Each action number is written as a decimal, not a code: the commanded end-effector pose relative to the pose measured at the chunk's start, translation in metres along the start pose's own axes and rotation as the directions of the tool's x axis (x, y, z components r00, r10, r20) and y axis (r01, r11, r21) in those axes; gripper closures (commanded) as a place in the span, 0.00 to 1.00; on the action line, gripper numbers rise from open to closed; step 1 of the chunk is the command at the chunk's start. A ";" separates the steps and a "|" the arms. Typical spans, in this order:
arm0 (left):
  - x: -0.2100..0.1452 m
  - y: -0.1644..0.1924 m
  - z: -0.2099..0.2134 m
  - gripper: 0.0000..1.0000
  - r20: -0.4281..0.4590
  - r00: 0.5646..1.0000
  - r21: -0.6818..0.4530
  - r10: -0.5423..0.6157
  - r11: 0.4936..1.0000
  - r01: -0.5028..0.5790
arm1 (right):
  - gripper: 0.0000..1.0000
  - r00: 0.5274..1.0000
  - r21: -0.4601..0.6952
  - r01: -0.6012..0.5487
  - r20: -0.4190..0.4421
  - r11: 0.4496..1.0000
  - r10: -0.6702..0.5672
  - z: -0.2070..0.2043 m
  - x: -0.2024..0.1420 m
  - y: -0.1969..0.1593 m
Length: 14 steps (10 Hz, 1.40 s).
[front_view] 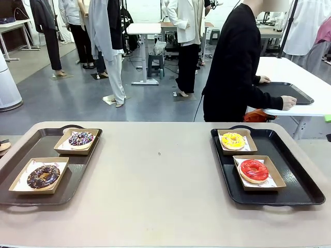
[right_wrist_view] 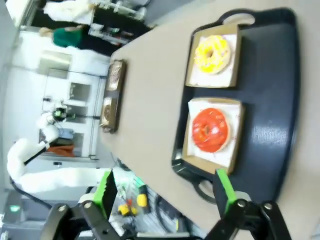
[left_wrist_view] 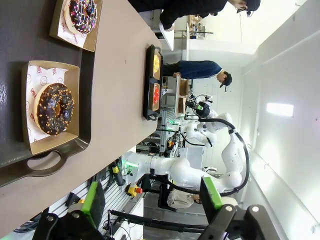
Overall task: Individually package the donuts and arrange them on the tray.
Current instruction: Place the picked Paper togo box on the Handle tray.
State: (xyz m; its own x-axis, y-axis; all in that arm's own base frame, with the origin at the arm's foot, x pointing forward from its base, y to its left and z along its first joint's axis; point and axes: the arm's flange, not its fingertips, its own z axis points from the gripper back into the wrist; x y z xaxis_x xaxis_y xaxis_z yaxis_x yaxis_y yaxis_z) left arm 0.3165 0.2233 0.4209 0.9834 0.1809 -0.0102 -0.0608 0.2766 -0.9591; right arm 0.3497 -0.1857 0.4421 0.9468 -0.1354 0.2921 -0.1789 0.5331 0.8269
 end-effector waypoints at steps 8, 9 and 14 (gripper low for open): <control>-0.002 -0.001 0.002 0.00 0.000 1.000 -0.010 -0.011 1.000 0.011 | 0.00 0.999 0.278 0.004 0.046 0.961 -0.018 0.031 -0.007 -0.119; -0.002 -0.001 0.002 0.00 0.000 1.000 -0.010 -0.011 1.000 0.011 | 0.00 0.998 0.282 0.009 0.063 0.959 -0.028 0.035 -0.010 -0.122; -0.002 -0.001 0.002 0.00 0.000 1.000 -0.010 -0.011 1.000 0.011 | 0.00 0.998 0.262 0.030 0.052 0.965 -0.045 0.035 -0.014 -0.121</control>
State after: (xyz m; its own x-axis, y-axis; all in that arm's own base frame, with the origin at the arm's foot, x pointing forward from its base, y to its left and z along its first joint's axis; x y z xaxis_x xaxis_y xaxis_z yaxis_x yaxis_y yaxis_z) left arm 0.3164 0.2233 0.4209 0.9834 0.1809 -0.0103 -0.0609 0.2766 -0.9591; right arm 0.3490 -0.2775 0.3566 0.9360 -0.1989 0.2904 -0.2277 0.2872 0.9304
